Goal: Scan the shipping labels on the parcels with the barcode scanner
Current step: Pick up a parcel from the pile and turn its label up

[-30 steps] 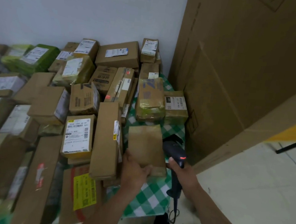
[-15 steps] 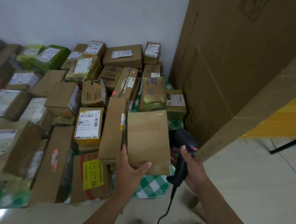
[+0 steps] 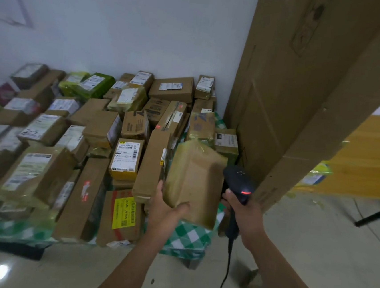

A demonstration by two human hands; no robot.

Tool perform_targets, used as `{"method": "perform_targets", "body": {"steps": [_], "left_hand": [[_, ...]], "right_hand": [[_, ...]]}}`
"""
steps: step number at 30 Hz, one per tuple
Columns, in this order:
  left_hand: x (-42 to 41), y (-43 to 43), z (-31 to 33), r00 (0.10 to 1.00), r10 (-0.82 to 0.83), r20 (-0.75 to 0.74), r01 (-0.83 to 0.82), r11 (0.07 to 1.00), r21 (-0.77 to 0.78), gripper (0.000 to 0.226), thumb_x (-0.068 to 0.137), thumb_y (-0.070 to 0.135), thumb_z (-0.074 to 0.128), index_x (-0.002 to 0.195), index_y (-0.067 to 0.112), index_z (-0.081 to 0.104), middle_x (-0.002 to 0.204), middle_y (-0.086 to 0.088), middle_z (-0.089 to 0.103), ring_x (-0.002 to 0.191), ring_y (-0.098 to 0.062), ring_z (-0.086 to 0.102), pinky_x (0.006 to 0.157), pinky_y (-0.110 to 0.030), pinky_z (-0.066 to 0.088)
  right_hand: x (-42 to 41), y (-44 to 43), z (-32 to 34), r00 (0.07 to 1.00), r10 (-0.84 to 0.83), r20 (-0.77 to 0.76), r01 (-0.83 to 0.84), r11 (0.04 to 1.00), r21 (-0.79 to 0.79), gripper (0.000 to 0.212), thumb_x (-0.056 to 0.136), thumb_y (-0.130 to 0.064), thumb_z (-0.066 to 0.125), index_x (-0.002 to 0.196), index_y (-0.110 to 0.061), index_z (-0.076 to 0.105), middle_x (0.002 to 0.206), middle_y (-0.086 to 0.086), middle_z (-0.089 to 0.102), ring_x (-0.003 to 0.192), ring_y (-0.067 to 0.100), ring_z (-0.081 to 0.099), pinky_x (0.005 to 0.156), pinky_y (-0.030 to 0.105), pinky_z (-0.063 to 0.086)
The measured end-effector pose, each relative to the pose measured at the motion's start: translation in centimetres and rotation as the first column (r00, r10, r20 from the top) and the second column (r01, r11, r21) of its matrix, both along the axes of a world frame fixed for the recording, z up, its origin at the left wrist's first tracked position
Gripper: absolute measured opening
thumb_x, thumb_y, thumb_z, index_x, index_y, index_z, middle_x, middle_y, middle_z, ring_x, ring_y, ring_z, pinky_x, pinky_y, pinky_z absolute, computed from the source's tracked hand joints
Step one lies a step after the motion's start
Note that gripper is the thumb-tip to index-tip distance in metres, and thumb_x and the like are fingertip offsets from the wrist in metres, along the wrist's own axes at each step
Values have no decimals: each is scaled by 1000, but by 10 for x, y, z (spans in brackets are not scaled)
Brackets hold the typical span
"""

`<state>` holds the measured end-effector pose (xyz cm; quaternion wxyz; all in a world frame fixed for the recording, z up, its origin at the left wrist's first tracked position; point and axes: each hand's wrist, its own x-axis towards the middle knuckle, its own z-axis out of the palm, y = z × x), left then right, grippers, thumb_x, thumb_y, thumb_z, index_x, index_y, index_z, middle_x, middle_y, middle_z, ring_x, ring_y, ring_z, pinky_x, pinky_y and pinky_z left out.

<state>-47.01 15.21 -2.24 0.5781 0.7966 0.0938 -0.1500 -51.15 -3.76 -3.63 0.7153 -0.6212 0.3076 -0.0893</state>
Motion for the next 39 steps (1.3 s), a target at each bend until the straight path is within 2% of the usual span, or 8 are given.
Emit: {"method": "perform_targets", "body": {"steps": [8, 12, 15, 20, 23, 28, 34, 39], "left_hand": [[-15, -13, 20, 969, -181, 166, 192, 980, -52, 64, 86, 39, 72, 145, 27, 48, 123, 1, 60, 110, -12, 60, 87, -18, 48], [-21, -15, 6, 950, -270, 158, 284, 956, -71, 55, 77, 61, 62, 129, 58, 43, 144, 7, 38, 133, -13, 39, 109, -36, 41], [-23, -18, -7, 969, -249, -2, 244, 953, -180, 93, 56, 76, 75, 137, 65, 30, 150, 12, 31, 137, -19, 39, 109, -49, 43], [-24, -14, -24, 968, -19, -251, -19, 989, -147, 108, 54, 58, 87, 144, 22, 38, 132, 2, 57, 114, -20, 58, 100, -41, 49], [-21, -2, -33, 966, 111, -235, -155, 971, -179, 60, 70, 34, 86, 123, 25, 61, 116, 2, 69, 97, -17, 67, 85, -35, 55], [-16, 8, -37, 935, -105, -338, -109, 823, -558, 72, 72, 15, 78, 134, 40, 51, 122, 0, 70, 109, -28, 68, 92, -51, 54], [-6, 9, -34, 978, -38, -207, -79, 845, -529, 88, 79, -11, 66, 147, 39, 38, 131, -3, 64, 112, -28, 64, 86, -48, 55], [14, 18, -27, 993, 112, -19, -111, 918, -380, 105, 70, -4, 78, 149, 44, 27, 139, 0, 52, 119, -22, 56, 97, -52, 50]], "right_hand": [[-11, 6, 11, 999, -14, 48, 10, 996, 90, 13, 88, -29, 69, 101, -26, 67, 103, 1, 73, 96, 22, 68, 93, 45, 53], [-18, 0, 8, 997, -46, 67, 25, 957, 290, 23, 86, -30, 66, 108, -22, 65, 106, 8, 73, 98, 28, 69, 91, 48, 53], [-21, -1, -1, 1000, -18, 21, 11, 949, 316, 43, 79, -32, 70, 118, -14, 64, 109, 13, 72, 102, 32, 69, 94, 52, 52], [-23, 4, -23, 998, 25, -58, -10, 970, 242, 25, 87, -18, 71, 110, -14, 67, 102, 8, 74, 95, 25, 70, 90, 42, 54], [-20, 7, -26, 994, 14, -111, -10, 999, 36, 11, 87, -21, 72, 94, -24, 64, 95, -1, 70, 89, 18, 66, 85, 36, 51], [-18, 9, -21, 985, -24, -170, 7, 995, -103, 7, 92, -18, 65, 87, -18, 60, 88, 10, 66, 69, 12, 57, 62, 25, 46], [-16, -5, -10, 980, 36, -195, -68, 985, -157, 17, 93, -18, 64, 102, -5, 60, 72, 1, 60, 54, 9, 56, 37, 8, 37], [-16, -15, 4, 959, 165, -232, -189, 978, -88, 23, 89, -24, 70, 88, -3, 61, 61, 6, 64, 38, 11, 57, 42, 22, 48]]}}
